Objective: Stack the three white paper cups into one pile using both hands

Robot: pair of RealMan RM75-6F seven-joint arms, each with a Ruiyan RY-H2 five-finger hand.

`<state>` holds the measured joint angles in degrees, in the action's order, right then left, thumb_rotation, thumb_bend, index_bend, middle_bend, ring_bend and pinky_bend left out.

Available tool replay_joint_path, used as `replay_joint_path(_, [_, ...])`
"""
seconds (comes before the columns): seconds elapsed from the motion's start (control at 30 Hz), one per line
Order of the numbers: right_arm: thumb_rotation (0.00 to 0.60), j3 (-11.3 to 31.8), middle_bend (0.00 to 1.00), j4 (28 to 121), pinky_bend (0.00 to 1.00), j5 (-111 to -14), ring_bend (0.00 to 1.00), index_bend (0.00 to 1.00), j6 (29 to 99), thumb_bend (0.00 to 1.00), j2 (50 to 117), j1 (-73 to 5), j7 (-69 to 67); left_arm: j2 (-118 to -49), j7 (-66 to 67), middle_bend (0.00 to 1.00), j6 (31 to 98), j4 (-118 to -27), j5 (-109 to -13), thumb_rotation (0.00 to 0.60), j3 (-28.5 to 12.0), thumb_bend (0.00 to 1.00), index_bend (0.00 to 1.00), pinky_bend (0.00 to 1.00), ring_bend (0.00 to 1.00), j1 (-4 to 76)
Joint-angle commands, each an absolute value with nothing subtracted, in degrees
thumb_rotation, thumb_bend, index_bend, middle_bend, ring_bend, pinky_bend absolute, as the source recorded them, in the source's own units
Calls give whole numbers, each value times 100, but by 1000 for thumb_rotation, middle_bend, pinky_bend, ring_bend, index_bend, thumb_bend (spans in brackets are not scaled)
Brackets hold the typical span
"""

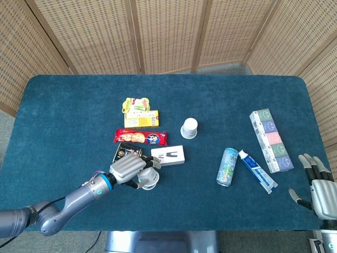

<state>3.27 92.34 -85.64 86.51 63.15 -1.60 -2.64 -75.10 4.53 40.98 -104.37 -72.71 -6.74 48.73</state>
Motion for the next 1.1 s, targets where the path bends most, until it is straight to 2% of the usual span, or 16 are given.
replay_joint_path(0.03, [600, 324, 0, 9221, 192, -8568, 0, 0, 8650, 280, 6317, -157, -283, -7505, 611, 203, 4039, -10491, -7158, 600, -648, 477, 226, 553, 311, 4960])
replay_joint_path(0.13, [600, 322, 0, 9227, 192, -8583, 0, 0, 8660, 280, 6302, -153, -295, -7465, 890, 172, 3997, -10529, -7081, 600, -594, 477, 179, 507, 279, 5052])
replay_joint_path(0.27, [600, 326, 0, 9235, 192, -8596, 0, 0, 8676, 281, 6289, -148, -320, -7439, 1220, 73, 3864, -10594, -6864, 600, -506, 478, 71, 350, 164, 5205])
replay_joint_path(0.33, [600, 326, 0, 9230, 192, -8595, 0, 0, 8665, 282, 6293, -152, -333, -7454, 1346, 40, 3866, -10600, -6786, 600, -467, 478, 57, 271, 115, 5245])
replay_joint_path(0.53, [600, 345, 0, 9220, 192, -8580, 0, 0, 8602, 281, 6289, -193, -337, -7389, 1761, 0, 4195, -10687, -6595, 600, -374, 478, 25, 132, 14, 5227])
replay_joint_path(0.83, [600, 372, 0, 9185, 192, -8545, 0, 0, 8535, 281, 6316, -241, -367, -6985, 1675, 0, 4786, -10908, -6628, 600, -189, 477, 8, 113, 0, 4813])
replay_joint_path(1.1, [600, 387, 0, 9194, 192, -8537, 0, 0, 8476, 281, 6323, -290, -339, -6417, 1075, 0, 5305, -11016, -6851, 600, -116, 477, 7, 91, 0, 4274])
